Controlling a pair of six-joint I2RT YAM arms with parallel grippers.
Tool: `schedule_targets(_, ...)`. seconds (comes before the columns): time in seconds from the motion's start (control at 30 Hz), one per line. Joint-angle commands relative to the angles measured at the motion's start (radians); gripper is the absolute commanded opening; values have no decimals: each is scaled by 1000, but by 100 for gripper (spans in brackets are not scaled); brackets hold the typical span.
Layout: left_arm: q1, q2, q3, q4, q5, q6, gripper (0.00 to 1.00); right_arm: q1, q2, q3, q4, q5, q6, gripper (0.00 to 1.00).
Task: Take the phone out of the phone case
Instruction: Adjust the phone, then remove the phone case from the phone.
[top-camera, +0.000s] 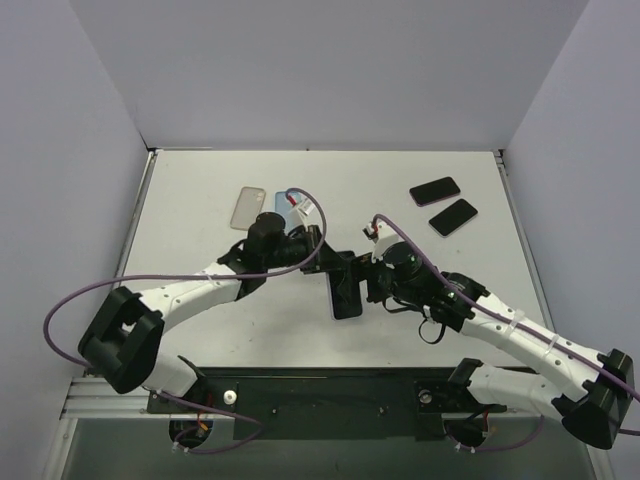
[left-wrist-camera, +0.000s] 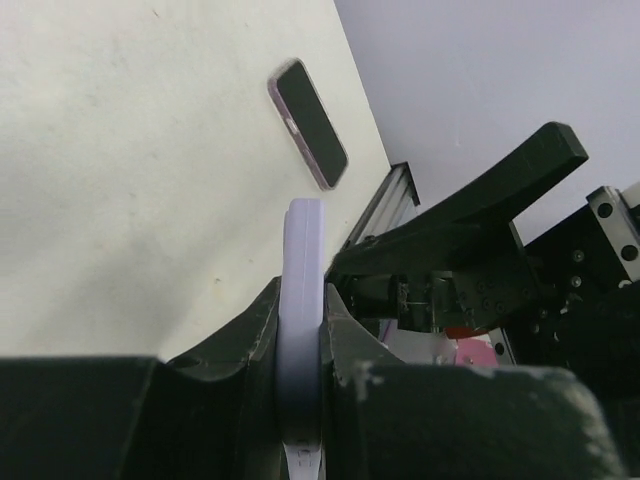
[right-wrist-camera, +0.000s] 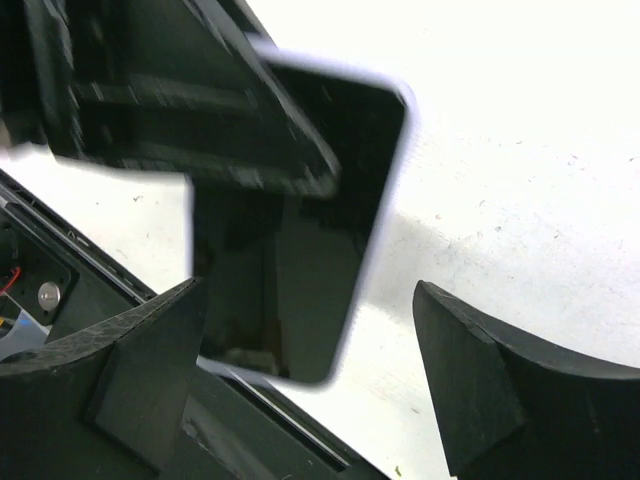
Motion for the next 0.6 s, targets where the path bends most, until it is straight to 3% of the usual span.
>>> schedule_targets(0.0,163,-160,23,-65,65,126,0,-8,-38,69,-115,-45,-32,79)
schedule_targets(0.13,248,-226,-8,100,214,9,0,-51,-73,33,-62,-196,-26,78)
schedule_targets(0.23,266,-232,-5,180,321,-50,0,-107,-92,-21,55,-452,2,72)
schedule_targets(0.4,266,-240,-17,365,412,-211,0,-169,-63,-70,308,-732,109,44)
schedule_targets(0.57,266,-236,1,466,456,-280,0,-172,-55,-75,380,-878,96,30)
